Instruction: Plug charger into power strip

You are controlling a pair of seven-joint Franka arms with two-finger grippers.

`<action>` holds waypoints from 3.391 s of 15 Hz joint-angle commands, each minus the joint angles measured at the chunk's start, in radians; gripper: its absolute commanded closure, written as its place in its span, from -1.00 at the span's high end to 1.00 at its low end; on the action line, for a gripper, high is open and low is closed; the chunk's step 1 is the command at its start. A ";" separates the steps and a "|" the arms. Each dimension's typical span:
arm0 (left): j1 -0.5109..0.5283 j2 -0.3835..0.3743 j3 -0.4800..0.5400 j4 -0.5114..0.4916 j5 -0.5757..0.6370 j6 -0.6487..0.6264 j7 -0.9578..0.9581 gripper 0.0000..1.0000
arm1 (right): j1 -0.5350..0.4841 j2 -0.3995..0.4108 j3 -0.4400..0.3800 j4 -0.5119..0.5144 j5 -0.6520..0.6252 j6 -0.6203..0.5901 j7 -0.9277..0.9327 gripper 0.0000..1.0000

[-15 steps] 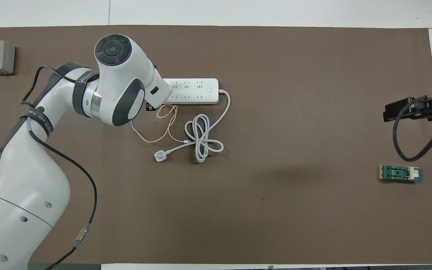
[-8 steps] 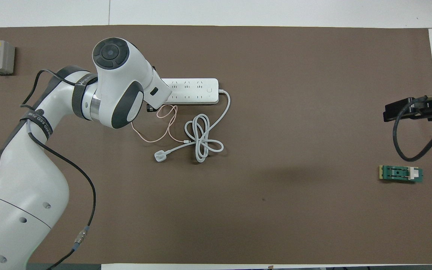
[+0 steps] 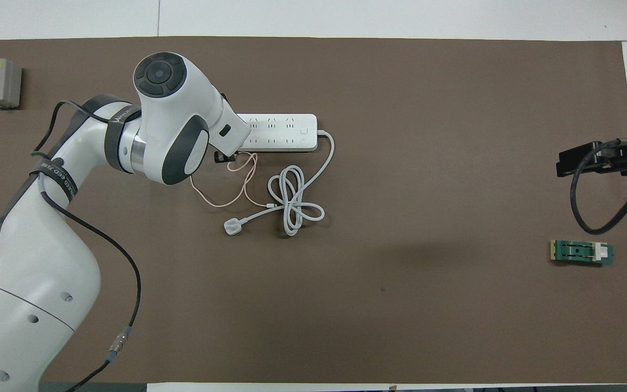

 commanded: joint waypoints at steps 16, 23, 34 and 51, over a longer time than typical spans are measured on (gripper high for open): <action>0.212 -0.544 0.004 -0.002 -0.087 -0.661 -0.619 1.00 | -0.015 -0.017 0.008 -0.015 0.017 0.006 0.009 1.00; 0.303 -0.591 0.003 -0.009 -0.073 -0.728 -0.948 1.00 | -0.013 -0.017 0.008 -0.017 0.017 0.006 0.009 1.00; 0.304 -0.636 0.003 -0.045 -0.073 -0.709 -1.097 1.00 | -0.012 -0.017 0.008 -0.017 0.017 0.007 0.010 1.00; 0.299 -0.562 0.035 0.012 -0.059 -0.735 -1.098 1.00 | -0.009 -0.017 0.008 -0.017 0.017 0.006 0.007 1.00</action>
